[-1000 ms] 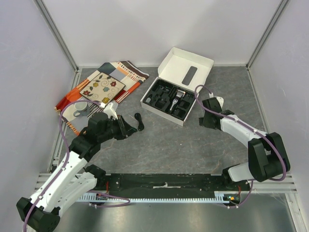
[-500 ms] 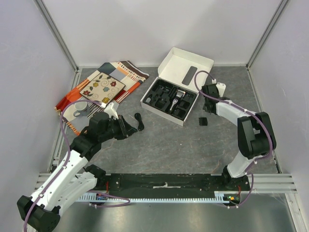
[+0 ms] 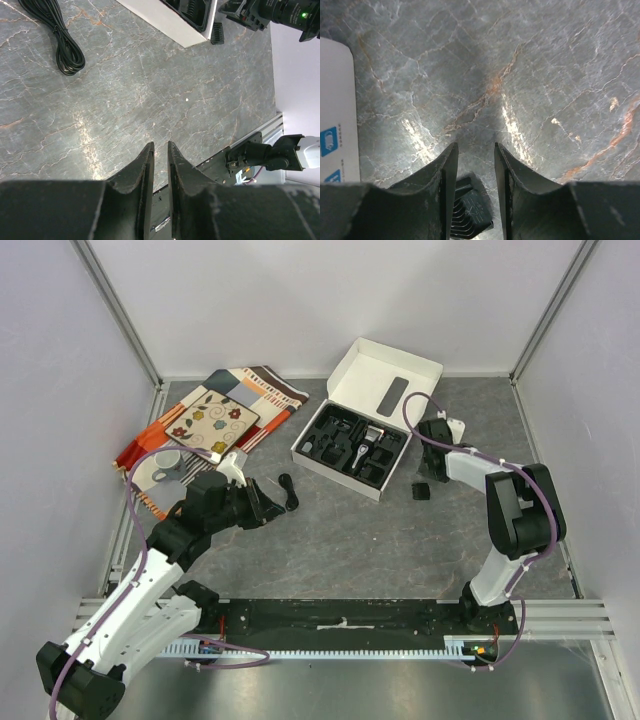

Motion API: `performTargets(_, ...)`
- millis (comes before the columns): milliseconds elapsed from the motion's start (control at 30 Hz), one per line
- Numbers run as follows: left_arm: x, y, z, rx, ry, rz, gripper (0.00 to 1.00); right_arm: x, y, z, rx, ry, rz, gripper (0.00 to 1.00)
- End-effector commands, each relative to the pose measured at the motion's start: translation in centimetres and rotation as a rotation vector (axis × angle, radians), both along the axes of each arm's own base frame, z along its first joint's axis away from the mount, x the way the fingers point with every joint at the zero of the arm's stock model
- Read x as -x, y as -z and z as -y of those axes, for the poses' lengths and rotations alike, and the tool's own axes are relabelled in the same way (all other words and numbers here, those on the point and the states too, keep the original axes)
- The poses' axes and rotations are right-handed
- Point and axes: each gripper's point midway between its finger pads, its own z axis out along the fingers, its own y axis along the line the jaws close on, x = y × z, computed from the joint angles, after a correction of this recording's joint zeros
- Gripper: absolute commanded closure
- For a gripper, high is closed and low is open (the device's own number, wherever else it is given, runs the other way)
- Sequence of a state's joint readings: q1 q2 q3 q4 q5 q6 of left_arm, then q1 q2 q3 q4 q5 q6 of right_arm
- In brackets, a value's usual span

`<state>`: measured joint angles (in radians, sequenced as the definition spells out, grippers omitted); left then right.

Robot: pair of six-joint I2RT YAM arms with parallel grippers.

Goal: Sort the hair-cutting tools

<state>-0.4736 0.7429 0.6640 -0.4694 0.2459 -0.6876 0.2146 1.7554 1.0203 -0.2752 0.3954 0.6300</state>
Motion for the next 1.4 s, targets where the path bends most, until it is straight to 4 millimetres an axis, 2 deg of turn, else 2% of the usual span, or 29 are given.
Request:
performTargets(0,-0.1,-0.4,0.2,0.003,0.024,0.041,0.77,0.6,1.0,-1.2,-0.043,-0.01,-0.002,0.58)
performTargets(333,0.5,-0.4,0.0,0.017,0.025,0.048,0.77,3.3,1.3,-4.2,-0.066,-0.068,-0.019,0.59)
performTargets(400,0.7,-0.6,0.0,0.024,0.025,0.054,0.77,4.6,1.7,-4.9,-0.073,-0.086,-0.036,0.59)
performTargets(600,1.3,-0.8,-0.3,0.035,0.024,0.059,0.77,7.9,1.0,-6.8,-0.103,-0.154,-0.036,0.59)
performTargets(633,1.5,-1.0,-0.4,0.039,0.021,0.062,0.77,8.3,0.5,-7.6,-0.12,-0.188,-0.026,0.59)
performTargets(933,2.1,-1.8,-0.9,0.044,0.008,0.078,0.77,11.8,0.2,-11.7,-0.139,-0.544,-0.111,0.58)
performTargets(1067,2.1,-2.0,-0.9,0.049,0.004,0.085,0.77,14.2,0.9,-13.5,-0.154,-0.743,-0.15,0.57)
performTargets(1233,2.0,-2.0,-1.0,0.047,-0.004,0.082,0.77,17.1,2.2,-17.7,-0.194,-1.021,-0.23,0.57)
performTargets(1300,2.1,-1.9,-1.0,0.05,-0.003,0.08,0.77,17.2,2.5,-18.7,-0.16,-1.086,-0.251,0.57)
performTargets(1333,2.1,-1.9,-1.0,0.047,-0.003,0.078,0.77,16.7,1.9,-19.8,-0.128,-1.118,-0.23,0.57)
performTargets(1367,2.0,-1.9,-1.1,0.044,-0.009,0.08,0.77,16.5,1.8,-19.8,-0.085,-1.124,-0.231,0.57)
